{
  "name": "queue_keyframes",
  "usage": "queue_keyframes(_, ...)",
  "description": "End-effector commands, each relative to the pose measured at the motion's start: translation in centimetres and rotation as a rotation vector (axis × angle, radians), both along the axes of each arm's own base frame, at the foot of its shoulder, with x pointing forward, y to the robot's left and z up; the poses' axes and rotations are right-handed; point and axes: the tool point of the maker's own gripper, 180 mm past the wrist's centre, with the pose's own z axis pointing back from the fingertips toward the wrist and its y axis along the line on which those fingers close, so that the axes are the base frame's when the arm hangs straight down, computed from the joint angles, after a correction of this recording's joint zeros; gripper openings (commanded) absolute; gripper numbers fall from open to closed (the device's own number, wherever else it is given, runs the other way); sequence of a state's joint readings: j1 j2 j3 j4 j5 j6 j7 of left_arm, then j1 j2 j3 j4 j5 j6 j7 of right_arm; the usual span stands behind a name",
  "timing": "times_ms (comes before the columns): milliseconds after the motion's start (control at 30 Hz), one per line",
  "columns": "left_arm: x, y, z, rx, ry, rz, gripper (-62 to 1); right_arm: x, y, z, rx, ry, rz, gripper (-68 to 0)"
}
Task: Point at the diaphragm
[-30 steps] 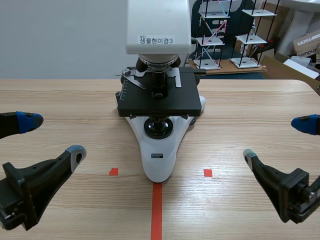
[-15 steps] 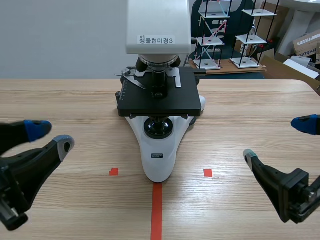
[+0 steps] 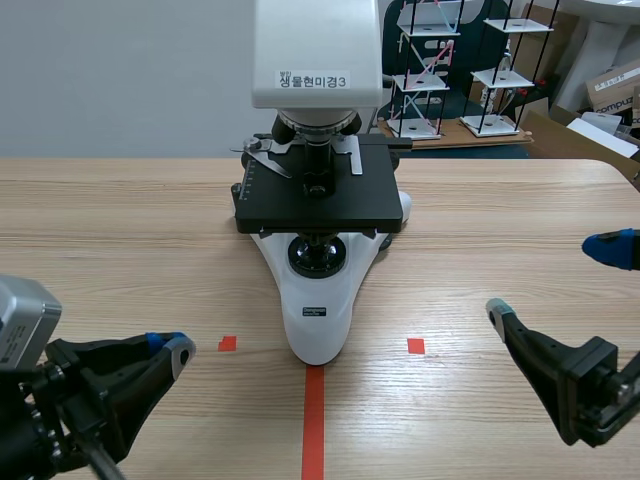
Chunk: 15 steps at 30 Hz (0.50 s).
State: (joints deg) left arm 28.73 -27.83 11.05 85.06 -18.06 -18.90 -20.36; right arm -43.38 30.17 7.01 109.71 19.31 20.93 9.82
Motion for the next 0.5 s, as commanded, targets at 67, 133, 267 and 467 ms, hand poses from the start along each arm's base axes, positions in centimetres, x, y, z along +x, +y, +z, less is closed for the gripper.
queue_keyframes(67,1.6,0.1,1.2,-0.069,-0.114,0.051,-58.2,0.4,0.2,0.9,0.007,-0.032,0.009,-4.5)
queue_keyframes(133,2.1,-0.2,0.7,-0.052,-0.143,0.04,-58.2,0.4,0.2,0.9,0.007,-0.032,0.009,-4.5)
queue_keyframes(267,3.2,-0.5,-0.5,-0.035,-0.177,0.038,-58.2,0.4,0.2,0.9,0.007,-0.032,0.009,-4.5)
queue_keyframes(467,4.1,-0.3,-1.4,-0.082,-0.229,0.068,-58.2,0.4,0.2,0.9,0.007,-0.032,0.009,-4.5)
